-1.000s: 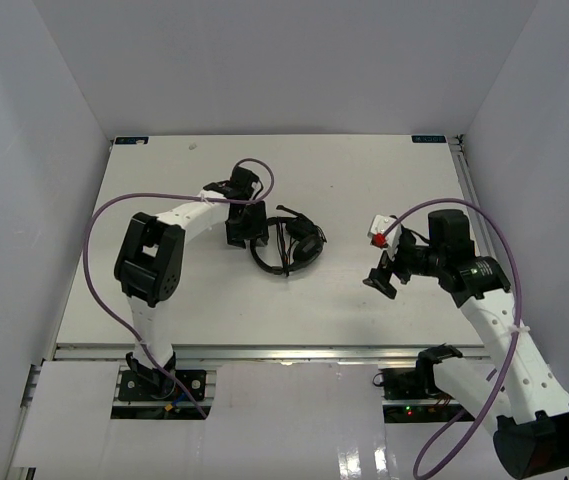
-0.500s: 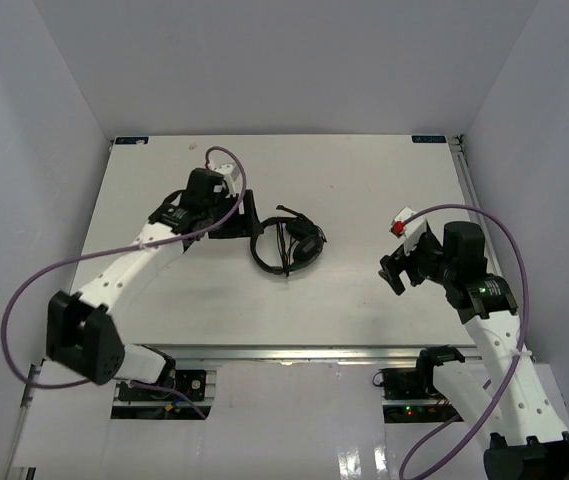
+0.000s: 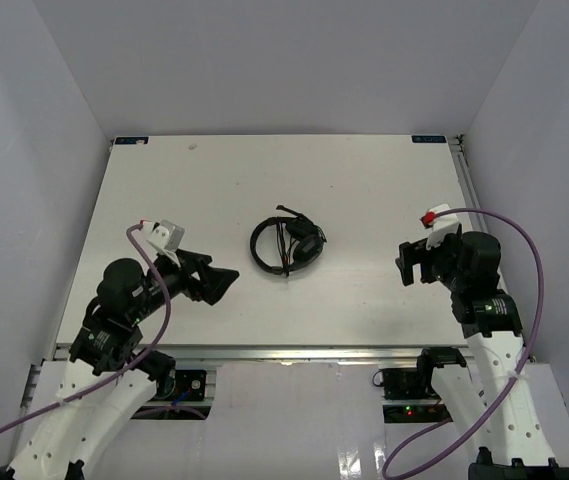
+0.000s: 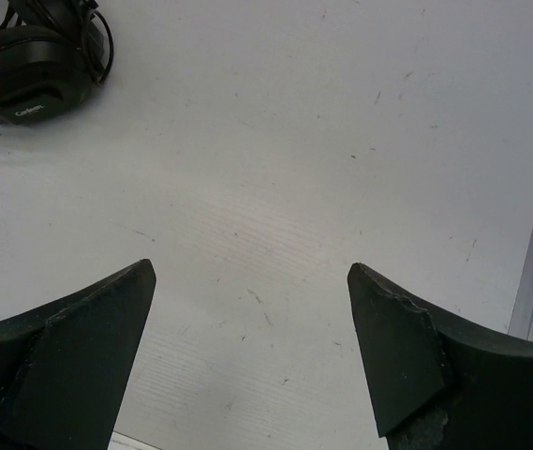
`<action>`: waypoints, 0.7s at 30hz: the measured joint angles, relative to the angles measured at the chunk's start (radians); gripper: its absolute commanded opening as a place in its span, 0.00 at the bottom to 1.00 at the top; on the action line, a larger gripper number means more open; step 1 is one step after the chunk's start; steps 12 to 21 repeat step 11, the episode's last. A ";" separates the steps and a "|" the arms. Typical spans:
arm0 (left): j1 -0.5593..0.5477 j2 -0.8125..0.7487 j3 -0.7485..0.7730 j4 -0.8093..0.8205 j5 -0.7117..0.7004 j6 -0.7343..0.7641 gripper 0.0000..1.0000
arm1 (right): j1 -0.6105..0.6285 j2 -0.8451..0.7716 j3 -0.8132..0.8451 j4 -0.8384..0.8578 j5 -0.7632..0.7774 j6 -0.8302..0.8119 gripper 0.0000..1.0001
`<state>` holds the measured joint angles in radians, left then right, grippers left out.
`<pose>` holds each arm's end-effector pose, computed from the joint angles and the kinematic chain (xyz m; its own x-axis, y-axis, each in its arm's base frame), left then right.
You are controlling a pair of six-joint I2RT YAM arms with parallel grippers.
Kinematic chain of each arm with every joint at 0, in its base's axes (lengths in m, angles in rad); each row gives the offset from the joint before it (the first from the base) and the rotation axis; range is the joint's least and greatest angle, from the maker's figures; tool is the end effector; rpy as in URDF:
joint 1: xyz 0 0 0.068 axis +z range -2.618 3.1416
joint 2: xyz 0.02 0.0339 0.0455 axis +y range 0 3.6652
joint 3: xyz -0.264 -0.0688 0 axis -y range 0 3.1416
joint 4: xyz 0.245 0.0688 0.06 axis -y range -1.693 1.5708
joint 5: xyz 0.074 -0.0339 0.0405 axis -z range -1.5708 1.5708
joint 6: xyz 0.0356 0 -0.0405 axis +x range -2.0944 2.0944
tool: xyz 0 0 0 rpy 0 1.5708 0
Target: Wrap the headphones
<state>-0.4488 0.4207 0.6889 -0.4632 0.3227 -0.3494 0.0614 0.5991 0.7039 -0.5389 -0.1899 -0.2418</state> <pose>0.0898 -0.0558 0.3232 -0.4009 -0.1673 -0.9007 0.5902 0.7048 -0.3936 0.1375 0.0152 0.3018 -0.3522 -0.2572 -0.8999 -0.3250 0.9353 -0.1402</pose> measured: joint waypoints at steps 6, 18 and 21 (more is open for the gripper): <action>0.000 -0.049 -0.023 0.004 0.019 -0.024 0.98 | -0.009 -0.044 -0.034 0.021 0.029 0.025 0.90; 0.000 -0.042 -0.027 0.009 0.034 -0.038 0.98 | -0.012 -0.075 -0.072 0.043 0.051 0.039 0.90; 0.000 -0.042 -0.027 0.009 0.034 -0.038 0.98 | -0.012 -0.075 -0.072 0.043 0.051 0.039 0.90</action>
